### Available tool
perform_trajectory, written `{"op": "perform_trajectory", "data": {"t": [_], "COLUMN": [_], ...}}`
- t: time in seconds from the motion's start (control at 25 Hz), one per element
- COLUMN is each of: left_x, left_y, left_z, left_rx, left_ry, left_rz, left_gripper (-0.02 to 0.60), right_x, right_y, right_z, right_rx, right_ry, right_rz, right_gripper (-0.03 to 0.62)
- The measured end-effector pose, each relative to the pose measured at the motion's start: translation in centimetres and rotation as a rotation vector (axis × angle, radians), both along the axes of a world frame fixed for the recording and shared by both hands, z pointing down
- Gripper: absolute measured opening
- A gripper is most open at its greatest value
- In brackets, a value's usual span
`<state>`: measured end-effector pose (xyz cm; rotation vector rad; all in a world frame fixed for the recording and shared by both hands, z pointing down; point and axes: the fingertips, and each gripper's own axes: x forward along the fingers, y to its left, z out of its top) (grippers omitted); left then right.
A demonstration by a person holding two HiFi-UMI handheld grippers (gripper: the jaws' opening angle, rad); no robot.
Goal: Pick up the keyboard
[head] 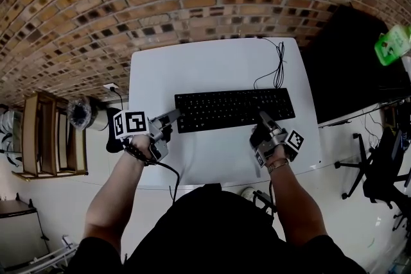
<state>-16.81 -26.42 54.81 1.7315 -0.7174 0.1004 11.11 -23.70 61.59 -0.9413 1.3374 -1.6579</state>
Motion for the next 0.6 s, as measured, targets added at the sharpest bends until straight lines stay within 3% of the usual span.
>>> {"op": "perform_trajectory", "data": {"t": [0.16,0.32,0.36,0.48,0.6], "left_x": [-0.1,-0.8,-0.7,1.1,0.9], "left_y": [-0.1,-0.5,-0.3,0.8,1.8], "left_z": [-1.0,-3.1,-4.0,-8.3,-11.1], "left_rx": [0.034,0.137,0.148,0.154,0.190], "left_ry": [0.058,0.061,0.084,0.278,0.291], "left_rz": [-0.015,-0.001,-0.002,-0.019,-0.045], "left_gripper": [0.089,0.087,0.087,0.087,0.087], "right_x": [0.2,-0.1,-0.2,-0.2,-0.2], "right_y": [-0.2,-0.4,-0.4,-0.2,0.3], "right_z": [-1.8,-5.1,-6.2,-10.2,-14.6], "right_rx": [0.043,0.101,0.120,0.187,0.262], "right_ry": [-0.002,0.040,0.056,0.105,0.148], "right_rz": [-0.002,-0.016,-0.020,-0.032,-0.042], "right_gripper": [0.067,0.067,0.067,0.067,0.067]}}
